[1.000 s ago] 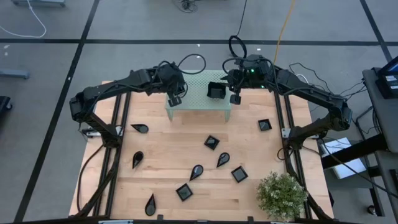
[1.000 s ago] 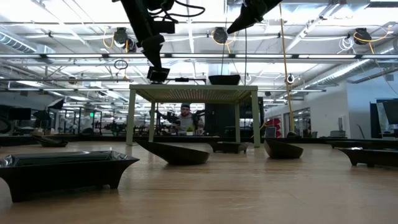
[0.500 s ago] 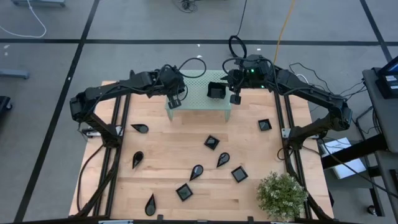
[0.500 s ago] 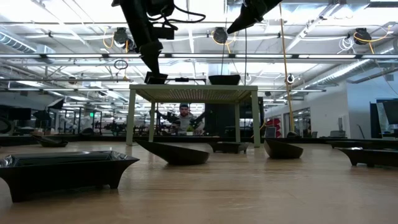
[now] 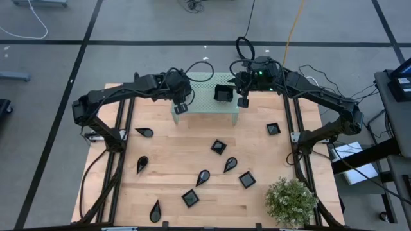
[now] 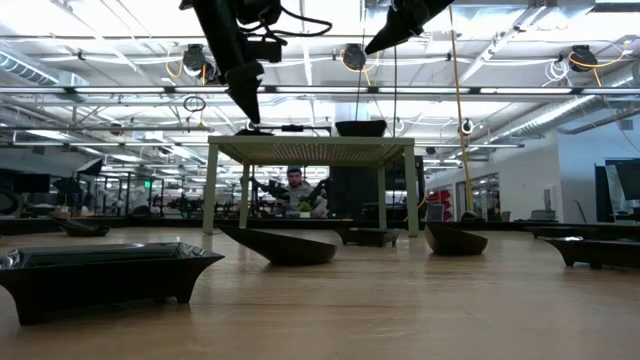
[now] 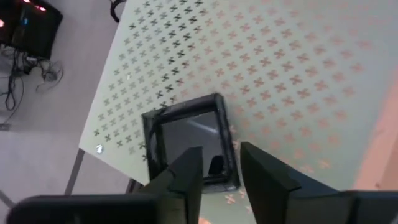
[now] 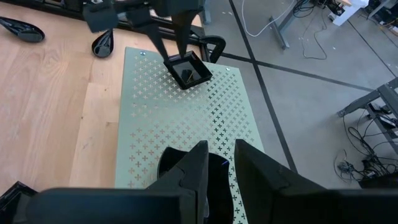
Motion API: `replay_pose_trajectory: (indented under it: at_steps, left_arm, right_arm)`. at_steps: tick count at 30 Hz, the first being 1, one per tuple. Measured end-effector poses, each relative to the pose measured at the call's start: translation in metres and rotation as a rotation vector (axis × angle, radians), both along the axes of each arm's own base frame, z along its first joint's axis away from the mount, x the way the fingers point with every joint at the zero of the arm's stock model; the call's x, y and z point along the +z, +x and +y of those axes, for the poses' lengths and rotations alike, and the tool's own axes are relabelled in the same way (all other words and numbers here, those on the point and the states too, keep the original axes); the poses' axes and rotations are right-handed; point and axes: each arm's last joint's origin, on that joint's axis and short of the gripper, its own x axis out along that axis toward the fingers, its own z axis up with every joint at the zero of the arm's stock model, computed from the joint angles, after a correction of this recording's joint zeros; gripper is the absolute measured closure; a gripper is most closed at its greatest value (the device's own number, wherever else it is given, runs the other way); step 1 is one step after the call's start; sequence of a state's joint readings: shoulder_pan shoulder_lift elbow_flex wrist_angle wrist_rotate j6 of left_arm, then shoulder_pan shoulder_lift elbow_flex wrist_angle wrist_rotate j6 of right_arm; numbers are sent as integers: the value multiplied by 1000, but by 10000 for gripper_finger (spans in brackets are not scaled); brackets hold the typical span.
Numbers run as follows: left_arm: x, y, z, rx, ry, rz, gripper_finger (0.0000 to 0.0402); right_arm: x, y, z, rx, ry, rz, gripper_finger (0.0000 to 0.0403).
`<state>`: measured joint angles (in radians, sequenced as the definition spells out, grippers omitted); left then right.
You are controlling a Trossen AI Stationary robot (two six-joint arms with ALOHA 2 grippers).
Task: Pick & Place Mini shaped plates
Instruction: Stack the black square plate on top of the other black square plate on the shelf
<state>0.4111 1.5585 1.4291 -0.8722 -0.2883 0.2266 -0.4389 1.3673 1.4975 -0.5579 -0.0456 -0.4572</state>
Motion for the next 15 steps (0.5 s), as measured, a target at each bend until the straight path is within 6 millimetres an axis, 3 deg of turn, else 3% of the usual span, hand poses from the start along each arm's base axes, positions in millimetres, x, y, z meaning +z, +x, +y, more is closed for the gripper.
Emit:
replay_pose_trajectory:
  at_steps: [8, 15]
  left_arm:
    - [31, 10, -18, -28, -14, -119, 271]
    - [22, 16, -58, -211, -376, -137, 284]
  right_arm:
    - [0, 0, 0, 2, 1, 0, 337]
    - [-2, -1, 1, 2, 10, 19, 337]
